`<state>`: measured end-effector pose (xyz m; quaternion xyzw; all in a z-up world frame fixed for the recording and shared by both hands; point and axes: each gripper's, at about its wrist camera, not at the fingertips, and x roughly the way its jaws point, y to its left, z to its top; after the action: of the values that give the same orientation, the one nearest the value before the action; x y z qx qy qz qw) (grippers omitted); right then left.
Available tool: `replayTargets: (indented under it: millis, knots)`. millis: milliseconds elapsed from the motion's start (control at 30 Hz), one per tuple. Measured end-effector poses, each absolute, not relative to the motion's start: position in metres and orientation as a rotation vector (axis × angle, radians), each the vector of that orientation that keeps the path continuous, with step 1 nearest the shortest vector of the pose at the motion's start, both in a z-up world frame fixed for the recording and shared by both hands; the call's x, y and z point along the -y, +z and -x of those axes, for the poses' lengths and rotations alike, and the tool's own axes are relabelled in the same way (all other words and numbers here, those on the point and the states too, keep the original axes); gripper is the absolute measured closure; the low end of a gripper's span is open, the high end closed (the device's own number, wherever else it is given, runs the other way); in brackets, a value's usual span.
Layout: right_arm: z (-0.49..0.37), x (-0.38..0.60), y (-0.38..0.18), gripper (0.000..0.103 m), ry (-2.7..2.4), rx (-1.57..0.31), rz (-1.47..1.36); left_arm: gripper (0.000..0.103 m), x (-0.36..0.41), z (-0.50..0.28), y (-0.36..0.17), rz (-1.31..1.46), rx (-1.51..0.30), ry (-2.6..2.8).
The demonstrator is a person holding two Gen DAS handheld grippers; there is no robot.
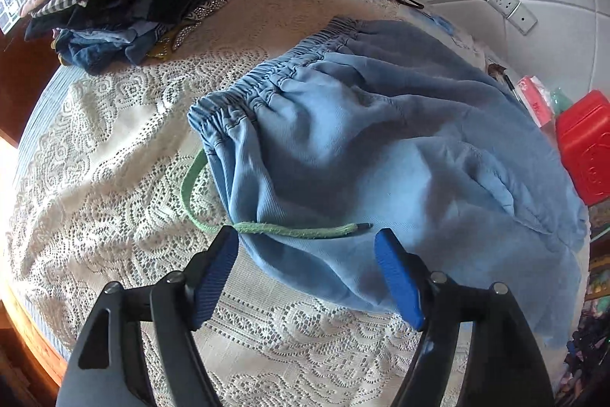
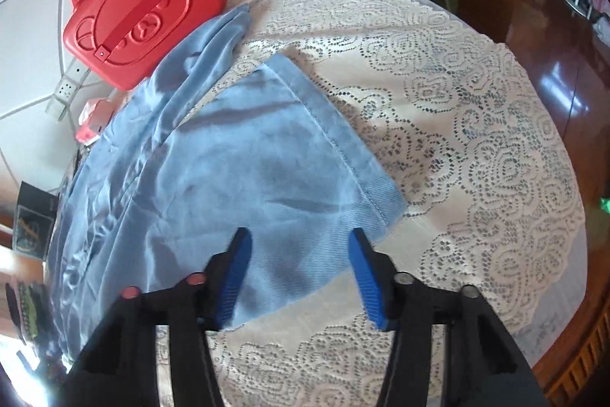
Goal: Fold clothes
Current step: 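Pull the leg edge flat with the right tool while the left tool releases the cuff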
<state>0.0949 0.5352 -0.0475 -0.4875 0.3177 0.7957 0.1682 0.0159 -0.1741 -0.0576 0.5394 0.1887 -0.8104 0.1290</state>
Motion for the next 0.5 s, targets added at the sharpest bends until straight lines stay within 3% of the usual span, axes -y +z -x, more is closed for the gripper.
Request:
replayTargets:
  millis: [133, 267, 300, 500]
  knots:
    - [-0.083, -0.536, -0.052, 0.061, 2.262, -0.903, 1.394, 0.029, 0.171, 0.007, -0.059, -1.608, -0.498, -2.354]
    - [-0.078, -0.544, -0.054, 0.035, 2.143, -0.819, 1.373, 0.029, 0.172, 0.024, -0.068, -1.655, -0.451, -2.309]
    - [-0.083, -0.547, -0.054, 0.033, 2.115, -0.838, 1.355, 0.029, 0.174, 0.025, -0.071, -1.659, -0.453, -2.306]
    - [-0.095, -0.558, -0.065, 0.035, 2.061, -0.868, 1.387, 0.029, 0.179, 0.034, -0.112, -1.765, -0.442, -2.222]
